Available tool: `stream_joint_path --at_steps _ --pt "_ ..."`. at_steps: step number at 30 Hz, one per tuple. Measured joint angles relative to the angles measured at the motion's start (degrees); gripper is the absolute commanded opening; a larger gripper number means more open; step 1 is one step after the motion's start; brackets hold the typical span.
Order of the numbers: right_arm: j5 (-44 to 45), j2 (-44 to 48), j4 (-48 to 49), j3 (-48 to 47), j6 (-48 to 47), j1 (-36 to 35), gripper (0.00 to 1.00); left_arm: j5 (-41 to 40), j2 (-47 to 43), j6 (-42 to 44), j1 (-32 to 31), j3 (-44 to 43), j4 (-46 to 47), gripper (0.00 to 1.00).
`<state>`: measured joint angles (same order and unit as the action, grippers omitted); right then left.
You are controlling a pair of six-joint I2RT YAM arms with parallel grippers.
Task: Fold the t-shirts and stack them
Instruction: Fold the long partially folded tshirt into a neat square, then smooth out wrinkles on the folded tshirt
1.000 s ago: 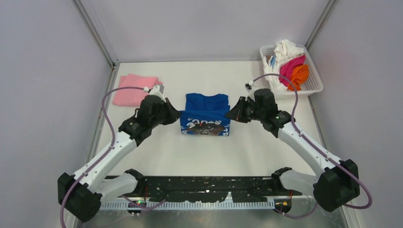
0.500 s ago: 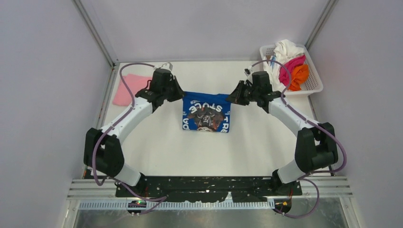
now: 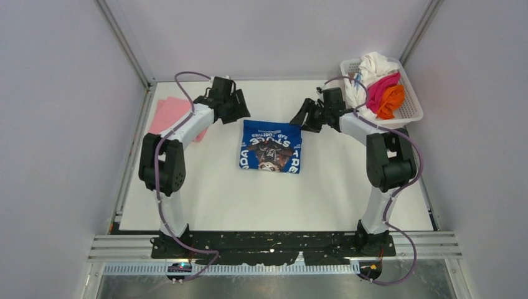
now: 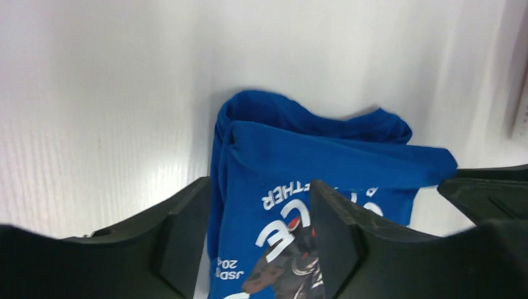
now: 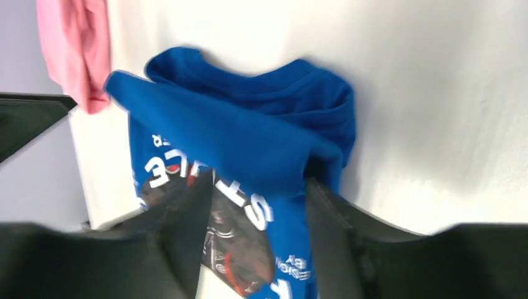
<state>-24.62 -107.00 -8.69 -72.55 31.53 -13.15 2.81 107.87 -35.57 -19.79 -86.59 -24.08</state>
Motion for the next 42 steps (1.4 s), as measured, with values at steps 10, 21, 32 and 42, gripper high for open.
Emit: stream_joint_path --at_steps 10,21,32,42 --pt "2.49 -2.14 1.66 -3.34 0.09 2.64 0.96 1.4 2.25 1.84 1.88 -6.56 -4.24 1.0" --pt "-10.21 5.14 13.7 5.09 3.06 -1.01 0.95 18.58 1.44 -1.03 1.75 -2.14 5.16 1.0" --pt "-12.44 -12.98 19.52 -0.09 8.63 -1.57 0.95 22.4 19.41 -7.65 1.66 -9.55 5.86 1.0" --pt "-12.68 -5.44 24.65 12.46 8.61 -2.16 0.95 22.08 9.4 -7.72 -1.86 5.66 7.56 1.0"
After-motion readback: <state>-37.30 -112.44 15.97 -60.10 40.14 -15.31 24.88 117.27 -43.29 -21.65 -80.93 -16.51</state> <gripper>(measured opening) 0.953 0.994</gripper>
